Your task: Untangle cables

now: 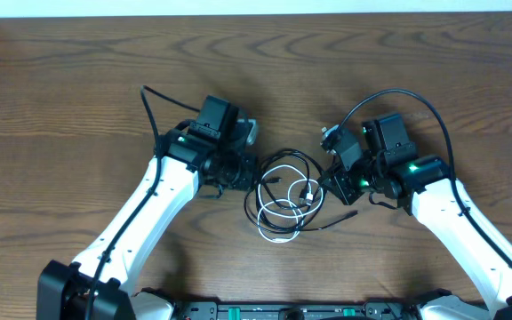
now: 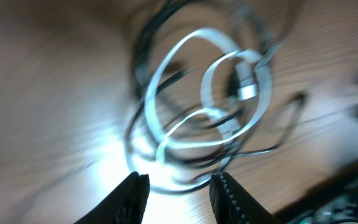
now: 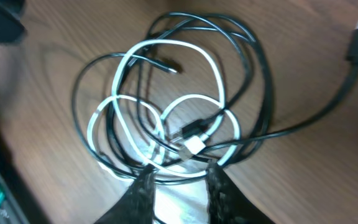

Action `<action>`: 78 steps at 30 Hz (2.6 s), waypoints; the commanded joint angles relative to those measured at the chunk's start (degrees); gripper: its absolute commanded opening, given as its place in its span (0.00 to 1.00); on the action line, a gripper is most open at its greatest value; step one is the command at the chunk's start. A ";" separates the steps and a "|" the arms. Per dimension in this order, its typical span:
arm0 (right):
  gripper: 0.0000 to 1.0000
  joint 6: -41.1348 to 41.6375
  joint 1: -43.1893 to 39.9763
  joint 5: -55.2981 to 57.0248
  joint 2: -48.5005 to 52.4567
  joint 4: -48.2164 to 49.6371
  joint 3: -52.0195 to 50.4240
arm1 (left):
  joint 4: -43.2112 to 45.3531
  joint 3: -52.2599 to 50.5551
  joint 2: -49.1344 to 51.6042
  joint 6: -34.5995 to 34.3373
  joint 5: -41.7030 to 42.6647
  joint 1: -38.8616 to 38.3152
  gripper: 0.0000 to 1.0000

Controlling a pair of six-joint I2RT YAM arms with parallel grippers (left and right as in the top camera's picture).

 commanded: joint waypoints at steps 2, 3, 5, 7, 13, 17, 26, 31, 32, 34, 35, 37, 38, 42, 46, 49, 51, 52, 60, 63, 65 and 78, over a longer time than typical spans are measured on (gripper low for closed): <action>0.30 -0.42 1.95 -3.45 0.02 -0.02 0.55 | -3.93 0.28 1.79 -4.42 -15.34 0.00 0.43; 0.30 -0.39 2.36 -3.34 0.02 0.24 0.55 | -3.78 0.22 1.79 -4.85 -15.80 0.00 0.46; 0.31 1.16 3.65 -3.02 0.13 1.09 0.52 | -2.84 0.02 1.79 -4.90 -15.87 0.00 0.48; 0.34 5.16 5.55 -2.67 0.66 3.04 0.13 | -1.92 -0.22 1.81 -5.62 -15.87 0.00 0.50; 0.40 18.69 8.92 -2.58 4.70 9.27 -0.17 | -1.99 -0.31 2.12 -8.68 -17.90 2.69 0.50; 0.47 28.76 10.47 -2.67 9.42 14.29 -0.17 | -2.05 -0.31 2.12 -9.94 -18.40 8.09 0.50; 0.47 30.75 16.37 -2.84 19.89 19.85 -0.17 | -3.78 -0.31 2.12 -9.94 -18.38 14.03 0.50; 0.41 33.73 18.93 -0.46 25.09 25.77 -0.17 | -3.93 -0.31 2.12 -9.94 -16.44 13.97 0.50; 0.41 34.27 19.10 -0.11 25.49 26.43 -0.17 | -4.02 -0.31 2.12 -9.94 -16.41 13.97 0.50; 0.40 35.78 19.39 0.17 26.91 29.44 -0.17 | -4.39 -0.31 2.12 -9.94 -16.44 13.99 0.50; 0.39 36.63 19.50 0.17 27.30 30.45 -0.17 | -4.61 -0.31 2.12 -9.94 -16.46 13.99 0.50; 0.36 37.13 19.63 0.20 27.34 31.56 -0.17 | -4.85 -0.31 2.12 -9.94 -16.46 13.99 0.50; 0.34 37.13 19.63 0.17 27.34 31.71 -0.17 | -4.85 -0.31 2.12 -9.94 -16.44 13.99 0.50; 0.11 37.13 19.69 0.20 27.34 31.63 -0.17 | -4.83 -0.31 2.12 -9.94 -16.44 13.97 0.50; 0.06 37.16 19.71 0.22 27.34 31.10 -0.17 | -4.85 -0.31 2.12 -9.94 -16.44 13.99 0.50; 0.01 37.16 20.00 0.22 27.34 30.47 -0.17 | -4.85 -0.31 2.12 -9.94 -16.44 13.99 0.50; 0.01 37.16 20.13 0.28 27.34 30.32 -0.17 | -4.83 -0.31 2.12 -9.94 -16.44 13.99 0.50; 0.01 37.16 20.17 0.31 27.34 30.27 -0.17 | -4.85 -0.31 2.12 -9.94 -16.44 13.99 0.50; 0.04 37.35 21.79 2.86 27.34 29.03 -0.17 | -5.49 -0.31 2.12 -9.94 -16.44 13.99 0.50; 0.01 37.33 22.62 3.91 27.34 29.33 -0.17 | -5.70 -0.31 2.12 -9.94 -16.41 13.97 0.50; 0.01 37.33 22.62 3.87 27.34 29.75 -0.17 | -5.88 -0.31 2.12 -9.94 -16.41 13.97 0.50; 0.01 28.13 15.34 -2.23 18.29 21.97 4.94 | -5.84 -0.31 2.12 -9.70 -14.05 13.84 0.51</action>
